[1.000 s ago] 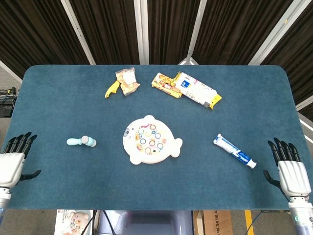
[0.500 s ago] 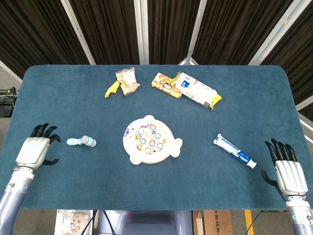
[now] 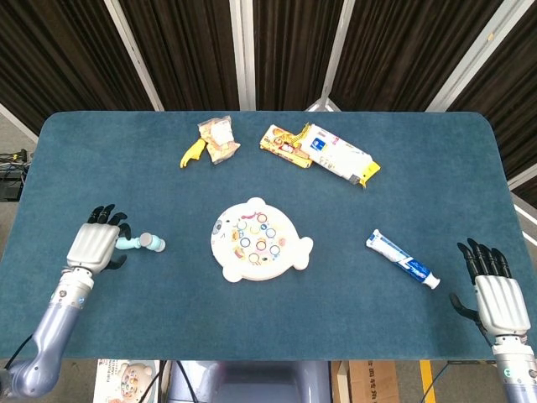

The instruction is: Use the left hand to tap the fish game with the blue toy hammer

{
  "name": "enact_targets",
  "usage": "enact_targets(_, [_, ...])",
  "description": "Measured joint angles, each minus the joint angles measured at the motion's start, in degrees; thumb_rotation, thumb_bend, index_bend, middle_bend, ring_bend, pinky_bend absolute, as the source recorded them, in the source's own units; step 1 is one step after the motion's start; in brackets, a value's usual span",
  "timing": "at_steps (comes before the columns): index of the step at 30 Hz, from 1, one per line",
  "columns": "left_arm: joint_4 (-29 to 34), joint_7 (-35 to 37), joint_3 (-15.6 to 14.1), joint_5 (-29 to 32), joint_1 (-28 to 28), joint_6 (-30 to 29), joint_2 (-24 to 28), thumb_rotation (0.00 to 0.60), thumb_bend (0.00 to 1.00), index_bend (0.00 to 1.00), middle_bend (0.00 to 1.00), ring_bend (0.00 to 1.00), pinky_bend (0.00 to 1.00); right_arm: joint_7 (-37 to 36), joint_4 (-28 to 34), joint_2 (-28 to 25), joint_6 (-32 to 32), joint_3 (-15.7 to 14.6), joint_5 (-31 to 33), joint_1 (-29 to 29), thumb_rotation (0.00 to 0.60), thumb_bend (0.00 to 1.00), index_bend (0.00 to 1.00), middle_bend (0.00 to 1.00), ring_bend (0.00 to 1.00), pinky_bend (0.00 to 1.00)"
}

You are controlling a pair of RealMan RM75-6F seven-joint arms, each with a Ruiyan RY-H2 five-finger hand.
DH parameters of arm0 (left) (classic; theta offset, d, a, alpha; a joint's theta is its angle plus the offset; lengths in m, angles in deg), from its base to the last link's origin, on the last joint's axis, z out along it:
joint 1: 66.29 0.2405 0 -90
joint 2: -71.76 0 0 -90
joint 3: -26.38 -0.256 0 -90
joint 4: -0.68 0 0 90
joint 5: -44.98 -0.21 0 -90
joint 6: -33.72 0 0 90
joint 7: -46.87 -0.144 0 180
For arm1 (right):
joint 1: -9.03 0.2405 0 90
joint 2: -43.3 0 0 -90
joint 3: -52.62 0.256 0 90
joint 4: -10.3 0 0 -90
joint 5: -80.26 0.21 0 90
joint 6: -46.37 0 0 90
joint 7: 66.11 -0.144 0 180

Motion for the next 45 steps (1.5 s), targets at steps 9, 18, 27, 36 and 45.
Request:
enact_targets(9, [-4.7,-1.5,-0.3,4.1,-2.7,0.1,-4.2,0.6,0.48,0.44,0.19,0.0,0.02,-0.6,0.3,-0.1,0.4,0.1,0.5,0.1,0.6,0.31,0.0,0.0,0.0,0.0])
enact_targets(18, [-7.4,-2.1,-0.9,6.2,-4.8,-0.2,-7.5,0.6,0.5,0.44,0.21,0.0,0.02,-1.1,0.7,-0.2,0.7,0.0,0.6,0.2,0.6,0.31,0.0,0.0,0.0,0.0])
enact_targets(27, [-8.3,-1.4,-1.2,6.7,-5.2,-0.7,-8.9,0.6,0.52,0.45,0.22,0.0,0.02,-1.3,0.9,-0.2,0.8,0.0,0.8,0.1,0.6,0.31,0.0,0.0,0.0,0.0])
enact_targets(36, [-9.2,-1.0,-1.4,7.7,-5.7,-0.7,-10.1,0.6,0.52,0.48,0.23,0.0,0.02,-1.4,1.2,-0.3,0.7,-0.1,0.8,0.1,0.6,0.31,0.0,0.0,0.0,0.0])
enact_targets(45, [-10.0,-0.8,-1.5,7.9,-6.4,-0.8,-11.2,0.6,0.52,0.49,0.24,0.0,0.02,-1.4,1.3,-0.4,0.8,0.0,1.1,0.0,0.6,0.31,0.0,0.0,0.0,0.0])
